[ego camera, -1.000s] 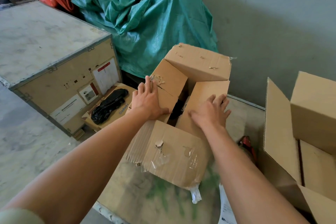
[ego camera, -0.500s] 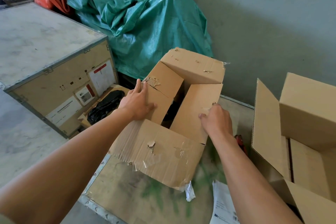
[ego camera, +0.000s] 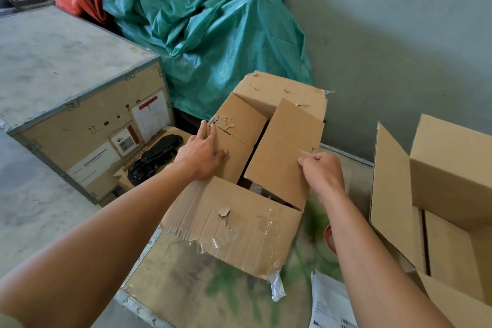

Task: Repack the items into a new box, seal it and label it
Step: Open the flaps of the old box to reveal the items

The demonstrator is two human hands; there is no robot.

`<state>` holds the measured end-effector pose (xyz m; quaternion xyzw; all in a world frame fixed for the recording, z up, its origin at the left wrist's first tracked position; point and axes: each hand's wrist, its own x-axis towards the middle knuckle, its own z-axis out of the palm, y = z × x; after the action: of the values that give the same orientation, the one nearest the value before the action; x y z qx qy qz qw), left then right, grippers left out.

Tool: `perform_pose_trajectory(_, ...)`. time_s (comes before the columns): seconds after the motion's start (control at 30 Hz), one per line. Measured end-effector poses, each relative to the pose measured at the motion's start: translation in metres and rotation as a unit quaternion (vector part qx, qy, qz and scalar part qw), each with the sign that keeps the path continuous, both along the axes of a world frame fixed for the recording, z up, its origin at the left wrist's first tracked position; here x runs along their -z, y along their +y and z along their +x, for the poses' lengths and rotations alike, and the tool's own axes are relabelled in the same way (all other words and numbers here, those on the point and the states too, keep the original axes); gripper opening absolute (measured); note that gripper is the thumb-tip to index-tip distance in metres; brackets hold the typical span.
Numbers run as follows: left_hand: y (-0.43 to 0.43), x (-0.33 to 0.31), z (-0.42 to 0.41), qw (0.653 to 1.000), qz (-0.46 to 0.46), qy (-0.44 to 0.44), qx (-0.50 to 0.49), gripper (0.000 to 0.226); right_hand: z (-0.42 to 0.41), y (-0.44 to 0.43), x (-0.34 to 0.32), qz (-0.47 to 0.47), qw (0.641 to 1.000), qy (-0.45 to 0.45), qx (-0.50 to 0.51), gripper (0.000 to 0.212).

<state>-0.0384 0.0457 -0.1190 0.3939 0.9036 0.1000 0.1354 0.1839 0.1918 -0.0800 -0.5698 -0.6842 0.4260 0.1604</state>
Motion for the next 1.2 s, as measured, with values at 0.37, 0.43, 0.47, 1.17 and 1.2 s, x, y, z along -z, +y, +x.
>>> perform_pose_trajectory(0.37,0.011,-0.002,0.019,0.995,0.01,0.097,0.026,0.114,-0.01,-0.006,-0.012,-0.077,0.997,-0.019,-0.026,0.112)
perform_pose_trajectory(0.43,0.02,-0.006,0.03,0.997,-0.014,0.076,0.019,0.127,-0.011,-0.006,-0.009,-0.073,0.997,-0.011,-0.02,0.108)
perform_pose_trajectory(0.47,0.024,-0.006,0.035,0.997,-0.036,0.063,0.011,0.13,-0.012,-0.007,-0.007,-0.07,0.997,-0.005,-0.018,0.105)
perform_pose_trajectory(1.17,-0.007,-0.075,0.006,0.964,0.093,-0.245,0.046,0.069,-0.012,-0.001,-0.003,-0.084,0.996,-0.001,0.02,0.099)
perform_pose_trajectory(1.2,-0.011,-0.08,0.003,0.961,0.117,-0.246,0.041,0.064,-0.013,-0.001,-0.004,-0.091,0.996,0.004,0.025,0.102)
